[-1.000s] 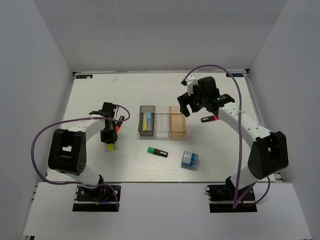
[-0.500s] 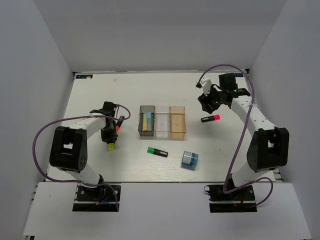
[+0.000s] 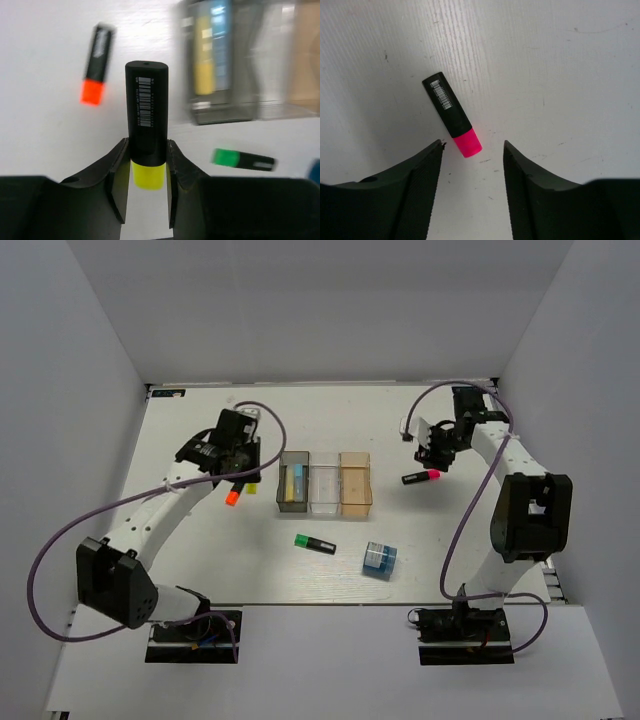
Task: Sort the stationery into containers
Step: Place the pen in the storage box.
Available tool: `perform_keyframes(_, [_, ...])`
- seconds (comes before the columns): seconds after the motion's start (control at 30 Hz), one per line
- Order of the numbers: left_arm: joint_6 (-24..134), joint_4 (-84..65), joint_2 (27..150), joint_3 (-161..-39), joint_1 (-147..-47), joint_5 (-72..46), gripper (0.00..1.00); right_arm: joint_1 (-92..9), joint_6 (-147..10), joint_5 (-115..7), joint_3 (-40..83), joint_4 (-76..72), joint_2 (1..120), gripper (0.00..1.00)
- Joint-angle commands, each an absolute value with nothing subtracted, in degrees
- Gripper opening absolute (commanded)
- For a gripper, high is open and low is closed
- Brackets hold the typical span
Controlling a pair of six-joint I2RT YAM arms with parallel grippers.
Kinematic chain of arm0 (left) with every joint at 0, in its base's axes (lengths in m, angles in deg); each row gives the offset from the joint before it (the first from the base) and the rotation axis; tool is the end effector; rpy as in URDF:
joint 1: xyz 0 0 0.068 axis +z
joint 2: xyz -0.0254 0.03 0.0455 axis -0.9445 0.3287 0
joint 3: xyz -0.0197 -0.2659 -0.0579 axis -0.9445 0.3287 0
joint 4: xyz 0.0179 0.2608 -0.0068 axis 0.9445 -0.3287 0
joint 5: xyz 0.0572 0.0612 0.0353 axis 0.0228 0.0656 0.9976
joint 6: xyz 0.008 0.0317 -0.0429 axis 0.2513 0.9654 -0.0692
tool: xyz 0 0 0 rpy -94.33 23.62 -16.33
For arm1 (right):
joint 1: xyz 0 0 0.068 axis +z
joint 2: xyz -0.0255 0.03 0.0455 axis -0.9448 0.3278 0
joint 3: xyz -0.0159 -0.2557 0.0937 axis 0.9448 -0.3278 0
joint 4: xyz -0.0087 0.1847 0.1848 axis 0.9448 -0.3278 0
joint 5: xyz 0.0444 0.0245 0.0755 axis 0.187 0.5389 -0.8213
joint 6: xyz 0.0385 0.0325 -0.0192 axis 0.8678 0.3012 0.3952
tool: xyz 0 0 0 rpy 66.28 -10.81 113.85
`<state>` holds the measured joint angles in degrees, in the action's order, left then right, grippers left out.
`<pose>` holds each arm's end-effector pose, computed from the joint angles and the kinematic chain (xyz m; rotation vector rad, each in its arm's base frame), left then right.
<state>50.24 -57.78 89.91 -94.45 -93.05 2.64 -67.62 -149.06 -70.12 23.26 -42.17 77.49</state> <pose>0.2542 -0.0991 0.2923 0.0829 2.5589 -0.0966 0.3576 0.0347 0.2497 -1.6650 1.8728 0.0676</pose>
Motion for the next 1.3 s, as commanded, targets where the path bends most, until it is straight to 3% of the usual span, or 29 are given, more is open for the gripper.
perform_keyframes(0.0, [49.2, -58.6, 93.8, -103.1, -100.6, -1.5, 0.01, -70.2, -171.9, -76.0, 23.9, -47.0, 79.1, 0.61])
perform_keyframes(0.1, [48.8, -59.0, 102.0, -111.6, -105.7, -1.6, 0.02, -73.2, -181.1, -81.8, 19.2, -42.1, 78.4, 0.72])
perform_keyframes(0.3, [45.7, -59.2, 118.4, -125.1, -109.0, 0.0, 0.06, -73.8, -178.0, -83.9, 28.5, -49.9, 83.0, 0.73])
perform_keyframes(0.53, [43.9, -59.4, 126.6, -129.1, -111.0, -0.1, 0.06, -75.4, -176.7, -85.5, 26.7, -45.7, 82.9, 0.76])
perform_keyframes(0.6, [43.7, -59.1, 127.5, -128.8, -111.4, -0.3, 0.12, -75.7, -176.0, -85.0, 27.7, -46.2, 83.5, 0.9])
perform_keyframes(0.67, [43.5, -59.3, 128.3, -129.4, -111.7, -0.4, 0.17, -75.7, -180.0, -84.6, 30.1, -48.1, 85.6, 0.9])
perform_keyframes(0.7, [43.2, -59.2, 128.9, -129.6, -111.7, -0.3, 0.28, -75.8, -181.3, -84.1, 31.0, -51.1, 86.2, 0.9])
perform_keyframes(0.83, [42.8, -58.9, 129.0, -130.1, -111.8, -0.4, 0.54, -75.9, -190.6, -84.5, 36.8, -61.5, 91.3, 0.9])
perform_keyframes(1.1, [42.7, -58.3, 124.7, -129.8, -112.2, -0.6, 0.63, -74.6, -196.8, -82.5, 43.7, -68.6, 99.4, 0.9])
perform_keyframes(1.27, [43.3, -55.7, 113.5, -121.6, -111.9, 1.8, 0.64, -73.3, -196.9, -76.7, 40.9, -66.1, 100.2, 0.86])
